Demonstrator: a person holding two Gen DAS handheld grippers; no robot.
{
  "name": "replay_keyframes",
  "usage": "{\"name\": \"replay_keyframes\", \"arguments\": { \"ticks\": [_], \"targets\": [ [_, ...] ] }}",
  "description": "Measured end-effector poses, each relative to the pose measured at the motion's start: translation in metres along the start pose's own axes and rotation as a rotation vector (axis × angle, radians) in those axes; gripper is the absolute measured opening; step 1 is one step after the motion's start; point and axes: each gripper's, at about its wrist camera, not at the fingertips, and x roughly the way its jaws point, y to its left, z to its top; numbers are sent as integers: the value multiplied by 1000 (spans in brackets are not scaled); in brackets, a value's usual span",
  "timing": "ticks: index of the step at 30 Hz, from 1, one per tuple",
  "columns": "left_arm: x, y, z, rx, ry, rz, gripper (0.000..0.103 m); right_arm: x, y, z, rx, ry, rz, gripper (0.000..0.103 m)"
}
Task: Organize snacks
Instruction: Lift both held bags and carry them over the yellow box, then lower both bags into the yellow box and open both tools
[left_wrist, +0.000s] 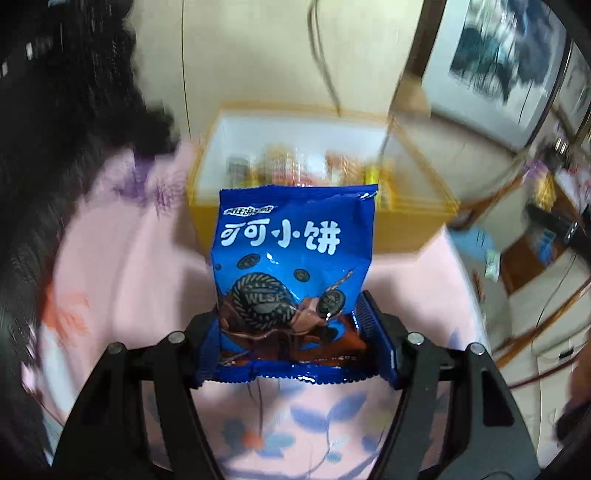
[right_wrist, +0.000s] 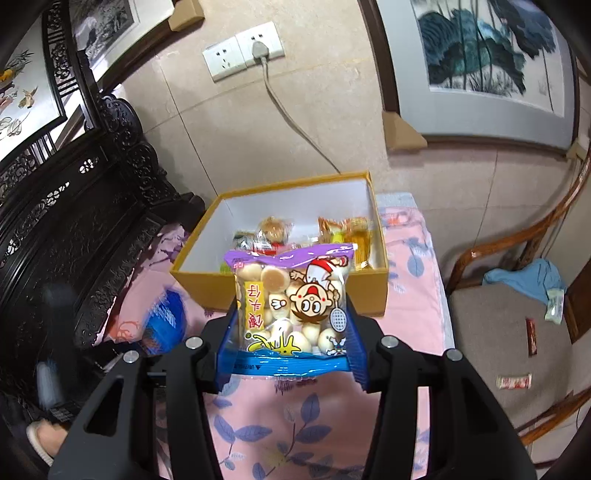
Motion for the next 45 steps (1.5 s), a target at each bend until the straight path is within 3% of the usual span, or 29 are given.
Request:
{"name": "replay_keyframes", "arguments": {
  "ticks": [4, 9, 16, 18, 19, 20, 21, 22, 30, 45],
  "targets": [
    [-27, -4, 72, 12, -144, -13, 69, 3, 6, 34, -36, -58, 14, 51],
    [-25, -18, 136, 45, -217, 0, 69, 20, 13, 83, -79, -123, 24, 51],
    [18, -25, 177, 55, -184, 13, 70, 67, 5, 123, -78, -109, 2, 51],
    [32, -23, 180, 46, -163, 24, 75, 85, 1, 129, -72, -68, 4, 54],
    [41, -22, 182, 44, -144, 42, 91, 99, -1, 129, -82, -24, -16, 60],
    [47, -22, 183, 43, -122, 79, 99, 110, -4, 128, -81, 13, -41, 80],
    [52, -21, 182, 38, -111, 132, 101, 114, -7, 125, -64, 24, -51, 102],
    [55, -20, 179, 36, -105, 166, 101, 115, -12, 120, -40, 17, -46, 102],
    [47, -12, 156, -19, -62, 138, 101, 106, -21, 91, 20, 61, -74, 102],
    [4, -30, 151, 25, -122, 144, 101, 87, -11, 84, -8, 88, -121, 102]
  ]
}}
